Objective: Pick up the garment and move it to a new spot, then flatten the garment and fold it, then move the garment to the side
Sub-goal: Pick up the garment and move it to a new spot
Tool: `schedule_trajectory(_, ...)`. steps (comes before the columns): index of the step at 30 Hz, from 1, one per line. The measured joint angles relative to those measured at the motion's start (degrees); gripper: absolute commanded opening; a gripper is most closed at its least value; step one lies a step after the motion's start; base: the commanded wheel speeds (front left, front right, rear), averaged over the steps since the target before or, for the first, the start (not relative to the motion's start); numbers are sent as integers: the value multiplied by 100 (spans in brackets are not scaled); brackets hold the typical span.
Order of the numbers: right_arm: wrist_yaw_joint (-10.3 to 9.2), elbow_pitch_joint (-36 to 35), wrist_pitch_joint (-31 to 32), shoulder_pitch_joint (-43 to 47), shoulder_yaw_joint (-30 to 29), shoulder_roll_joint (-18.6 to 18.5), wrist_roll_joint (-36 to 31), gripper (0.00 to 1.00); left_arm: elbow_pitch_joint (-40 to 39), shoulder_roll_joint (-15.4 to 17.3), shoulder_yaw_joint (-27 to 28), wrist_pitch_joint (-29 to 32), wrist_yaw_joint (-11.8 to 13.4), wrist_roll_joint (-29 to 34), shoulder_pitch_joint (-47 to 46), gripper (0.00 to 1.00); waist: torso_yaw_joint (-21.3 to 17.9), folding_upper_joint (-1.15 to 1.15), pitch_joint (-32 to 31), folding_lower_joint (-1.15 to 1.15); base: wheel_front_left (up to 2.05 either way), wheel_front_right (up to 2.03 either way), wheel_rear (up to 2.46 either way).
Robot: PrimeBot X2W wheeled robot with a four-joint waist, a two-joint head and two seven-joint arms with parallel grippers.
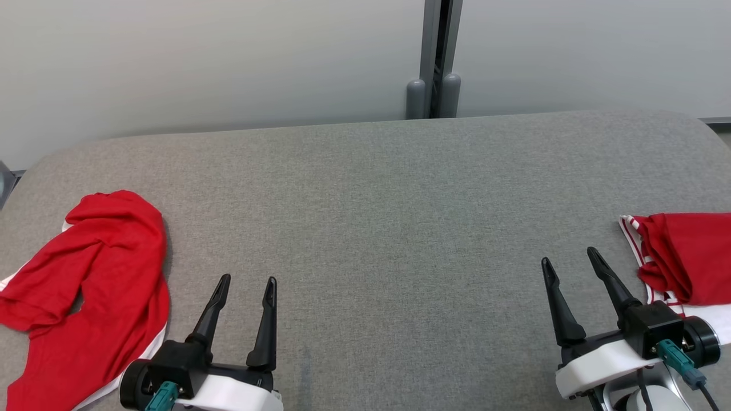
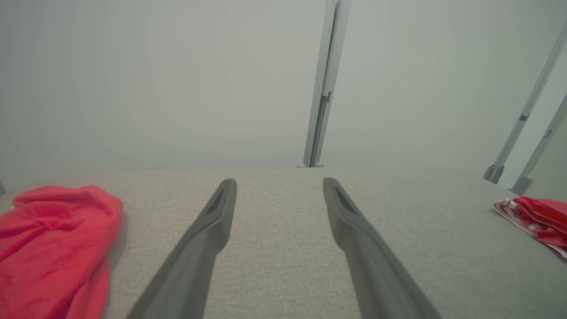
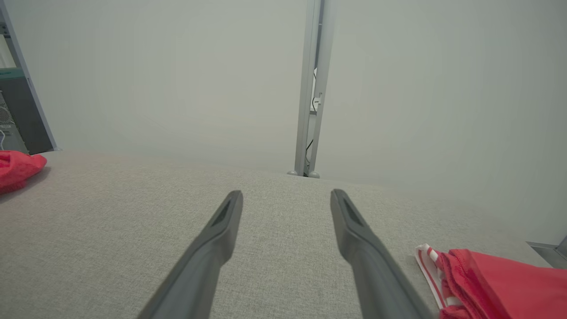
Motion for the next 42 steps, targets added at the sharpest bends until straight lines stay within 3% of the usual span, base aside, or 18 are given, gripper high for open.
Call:
schedule_trajectory(10,0,-22,0,-1,242,10,130,100,-10,-1,-3,1,-16,12,-121,100,455,0,92,0,0,0,0)
schedule_trajectory(24,0,77,0,44,622,29,324,100,18,1,278,0,-46,153,37,100,1883,0,-51,0,0,0,0)
schedule_trajectory(37,0,127,0,109,879,41,422,100,37,1,353,0,-74,237,181,100,2940,0,-253,0,0,0,0)
schedule_trajectory(42,0,180,0,4,985,47,465,100,-12,1,421,0,-34,236,193,100,3012,0,-204,0,0,0,0)
